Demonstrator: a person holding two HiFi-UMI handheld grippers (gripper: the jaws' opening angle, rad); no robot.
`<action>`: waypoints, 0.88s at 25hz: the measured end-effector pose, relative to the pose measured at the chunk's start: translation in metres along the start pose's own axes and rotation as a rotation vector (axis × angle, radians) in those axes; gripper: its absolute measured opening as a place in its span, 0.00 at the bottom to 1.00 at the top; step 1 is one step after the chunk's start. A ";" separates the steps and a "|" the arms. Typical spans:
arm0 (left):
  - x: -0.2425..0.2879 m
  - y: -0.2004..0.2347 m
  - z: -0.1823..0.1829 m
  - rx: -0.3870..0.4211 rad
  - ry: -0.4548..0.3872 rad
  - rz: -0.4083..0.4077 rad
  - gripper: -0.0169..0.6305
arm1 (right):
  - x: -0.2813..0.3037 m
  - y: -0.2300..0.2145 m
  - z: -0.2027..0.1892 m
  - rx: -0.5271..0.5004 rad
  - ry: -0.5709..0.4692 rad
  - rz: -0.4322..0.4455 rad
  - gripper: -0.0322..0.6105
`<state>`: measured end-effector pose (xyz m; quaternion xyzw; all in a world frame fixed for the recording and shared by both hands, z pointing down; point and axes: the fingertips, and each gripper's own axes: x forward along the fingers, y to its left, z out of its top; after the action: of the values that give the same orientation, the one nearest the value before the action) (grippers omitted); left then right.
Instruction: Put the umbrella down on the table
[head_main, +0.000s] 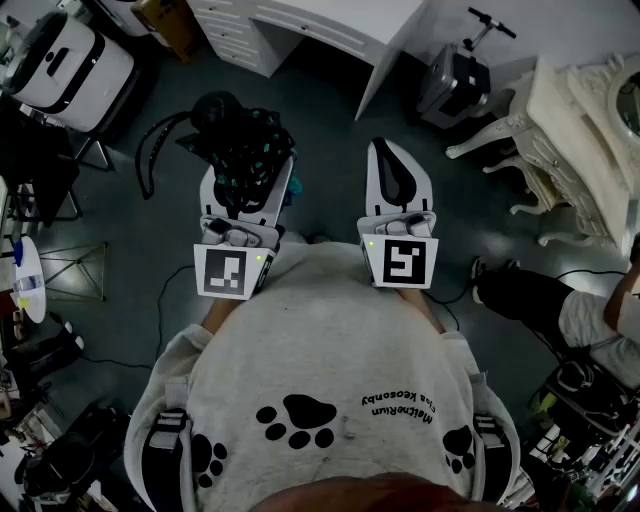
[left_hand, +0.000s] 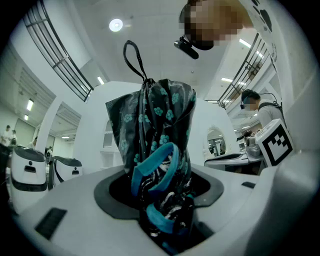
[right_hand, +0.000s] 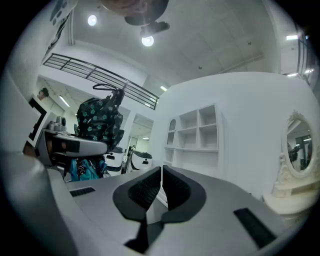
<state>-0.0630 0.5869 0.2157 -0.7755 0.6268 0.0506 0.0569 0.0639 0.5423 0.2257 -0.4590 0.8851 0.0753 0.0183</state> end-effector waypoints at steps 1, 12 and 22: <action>0.002 0.001 -0.001 -0.005 0.000 0.002 0.43 | 0.002 0.000 0.000 0.003 -0.003 0.002 0.11; 0.004 0.002 -0.007 -0.013 -0.019 -0.053 0.43 | -0.002 0.002 -0.009 0.014 0.003 -0.043 0.11; 0.065 0.006 -0.021 0.006 -0.009 -0.123 0.43 | 0.027 -0.048 -0.028 -0.013 0.062 -0.068 0.11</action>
<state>-0.0547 0.5193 0.2268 -0.8120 0.5781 0.0484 0.0650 0.0886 0.4888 0.2451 -0.4908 0.8687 0.0661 -0.0096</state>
